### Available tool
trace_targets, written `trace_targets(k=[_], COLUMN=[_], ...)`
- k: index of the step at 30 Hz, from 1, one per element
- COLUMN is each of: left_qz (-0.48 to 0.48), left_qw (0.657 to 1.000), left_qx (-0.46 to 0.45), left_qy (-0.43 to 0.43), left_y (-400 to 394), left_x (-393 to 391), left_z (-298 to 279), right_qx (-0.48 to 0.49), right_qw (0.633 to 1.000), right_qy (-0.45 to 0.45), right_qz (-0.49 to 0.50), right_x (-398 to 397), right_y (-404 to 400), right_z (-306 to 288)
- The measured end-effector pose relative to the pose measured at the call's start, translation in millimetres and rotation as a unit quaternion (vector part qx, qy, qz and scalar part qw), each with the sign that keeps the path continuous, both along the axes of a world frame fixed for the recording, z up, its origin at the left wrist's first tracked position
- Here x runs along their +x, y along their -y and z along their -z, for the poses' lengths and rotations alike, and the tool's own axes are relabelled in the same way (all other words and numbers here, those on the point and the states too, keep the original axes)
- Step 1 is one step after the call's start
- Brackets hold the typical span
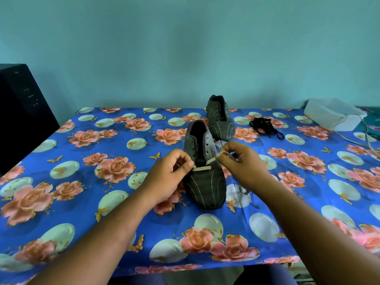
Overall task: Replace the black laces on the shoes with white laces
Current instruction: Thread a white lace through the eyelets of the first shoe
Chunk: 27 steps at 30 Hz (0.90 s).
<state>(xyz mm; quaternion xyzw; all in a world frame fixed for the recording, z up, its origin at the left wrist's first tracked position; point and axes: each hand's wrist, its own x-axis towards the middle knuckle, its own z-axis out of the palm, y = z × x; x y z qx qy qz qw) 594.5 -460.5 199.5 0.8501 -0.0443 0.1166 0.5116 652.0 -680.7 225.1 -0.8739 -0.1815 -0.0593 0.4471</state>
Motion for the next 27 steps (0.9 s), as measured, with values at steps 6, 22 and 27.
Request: trace_targets(k=[6, 22, 27], left_qz=[-0.015, -0.062, -0.071], left_qw=[0.975, 0.998, 0.994], left_qx=[0.2, 0.03, 0.081], left_qy=[0.094, 0.013, -0.018], left_y=[3.3, 4.0, 11.4], left_x=[3.0, -5.9, 2.6], left_z=[-6.7, 8.9, 2.6], right_qx=[-0.212, 0.078, 0.049], right_qw=[0.948, 0.989, 0.989], right_qy=[0.223, -0.054, -0.112], right_qz=[-0.087, -0.111, -0.082], right_x=[-5.4, 1.1, 8.2], right_y=[-10.9, -8.2, -5.8], right_z=[-2.1, 12.3, 12.3])
